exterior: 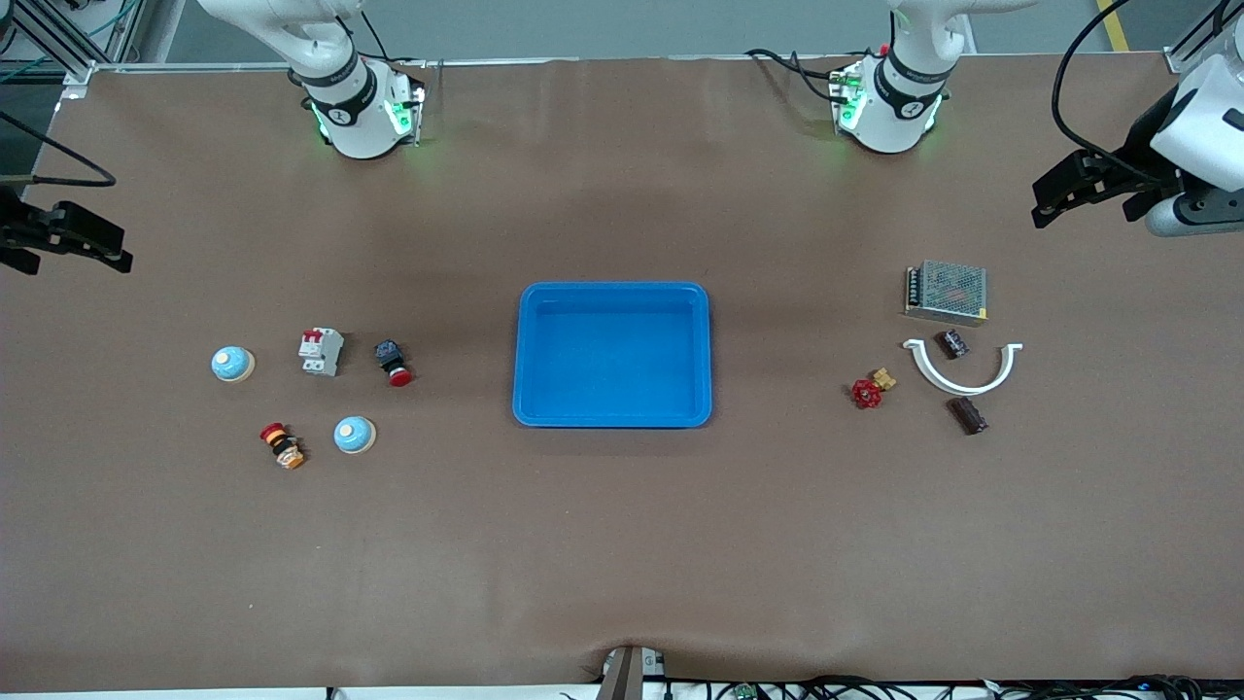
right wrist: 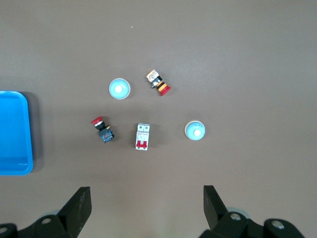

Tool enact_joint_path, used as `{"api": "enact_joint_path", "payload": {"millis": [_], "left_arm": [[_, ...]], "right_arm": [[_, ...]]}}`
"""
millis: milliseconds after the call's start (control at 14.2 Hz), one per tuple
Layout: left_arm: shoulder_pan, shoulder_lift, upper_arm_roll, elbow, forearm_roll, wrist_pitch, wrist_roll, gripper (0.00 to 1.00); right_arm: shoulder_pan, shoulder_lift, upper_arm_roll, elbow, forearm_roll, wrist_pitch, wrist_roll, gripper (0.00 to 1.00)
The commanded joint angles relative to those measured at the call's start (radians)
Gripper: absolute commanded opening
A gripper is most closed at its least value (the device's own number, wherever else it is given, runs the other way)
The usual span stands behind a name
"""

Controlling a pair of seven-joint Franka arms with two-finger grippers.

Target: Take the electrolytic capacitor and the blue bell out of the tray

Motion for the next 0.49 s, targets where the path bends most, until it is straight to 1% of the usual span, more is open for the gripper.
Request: {"api": "enact_joint_path", "payload": {"millis": [0, 424], "left_arm": [[0.002, -0.027, -0.001, -0.017, -0.007, -0.007, 0.026, 1.00], [0.004, -0.025, -0.001, -0.015, -0.007, -0.007, 0.028, 1.00]], "right_arm": [[-0.024, 0.019, 0.018, 0.034, 0.002, -0.006, 0.001, 1.00], [-0.016, 0.020, 0.018, 0.034, 0.004, 0.005, 0.002, 1.00]]}}
